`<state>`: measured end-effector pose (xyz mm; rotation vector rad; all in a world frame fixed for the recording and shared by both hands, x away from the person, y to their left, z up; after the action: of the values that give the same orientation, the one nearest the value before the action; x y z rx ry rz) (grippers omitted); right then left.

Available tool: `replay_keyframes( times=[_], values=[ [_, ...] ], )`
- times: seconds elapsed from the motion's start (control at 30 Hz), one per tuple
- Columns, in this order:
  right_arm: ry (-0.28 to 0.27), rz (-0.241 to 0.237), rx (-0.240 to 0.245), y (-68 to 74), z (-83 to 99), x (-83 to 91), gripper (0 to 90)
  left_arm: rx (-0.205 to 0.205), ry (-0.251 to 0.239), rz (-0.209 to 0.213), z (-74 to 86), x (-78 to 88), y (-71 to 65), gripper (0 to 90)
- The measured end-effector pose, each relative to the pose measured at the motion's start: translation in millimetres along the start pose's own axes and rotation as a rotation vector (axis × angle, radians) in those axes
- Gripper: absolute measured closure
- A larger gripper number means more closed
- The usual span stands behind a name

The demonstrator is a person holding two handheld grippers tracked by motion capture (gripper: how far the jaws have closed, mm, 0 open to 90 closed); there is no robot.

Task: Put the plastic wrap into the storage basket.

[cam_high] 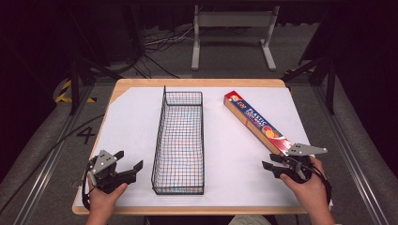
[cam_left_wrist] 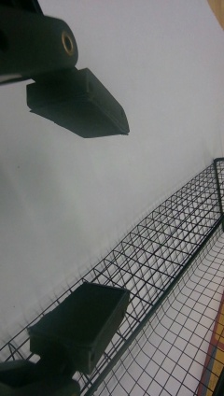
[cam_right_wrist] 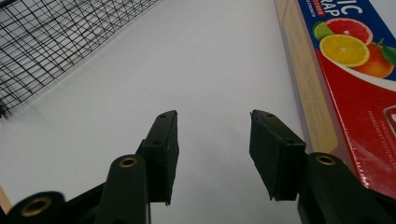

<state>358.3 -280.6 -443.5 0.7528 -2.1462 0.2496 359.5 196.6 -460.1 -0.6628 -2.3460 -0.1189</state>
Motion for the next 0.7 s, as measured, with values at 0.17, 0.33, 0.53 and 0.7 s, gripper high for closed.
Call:
replay_keyframes(
  times=[0.17,0.33,0.53,0.7],
  values=[
    [-0.005,-0.002,0.000,-0.6,-2.4,2.1,52.4,-0.003,0.006,-0.002,0.7,-0.8,-0.4,18.6],
    [-0.044,-0.018,-0.019,-1.3,-11.5,6.6,50.1,0.004,0.011,0.001,1.7,-1.3,0.5,18.5],
    [-0.048,-0.020,-0.007,-2.2,-18.3,6.9,48.7,0.005,0.011,0.000,1.7,-1.2,0.9,18.5],
    [-0.053,-0.022,-0.003,-6.8,-29.7,7.4,47.4,0.001,0.011,-0.003,2.0,-0.8,0.9,18.5]
  ],
)
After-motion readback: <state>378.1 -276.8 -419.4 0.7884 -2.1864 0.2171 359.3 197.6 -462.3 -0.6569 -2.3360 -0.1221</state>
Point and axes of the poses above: each handheld gripper's, and its own axes: x roughly backward along the jaws, z roughly out of its underside, y roughly to its left, the point moved 7 cm from there along -x, roughly forward along the jaws, and after that the axes turned 11 degrees about y, right-handed, at the moved point
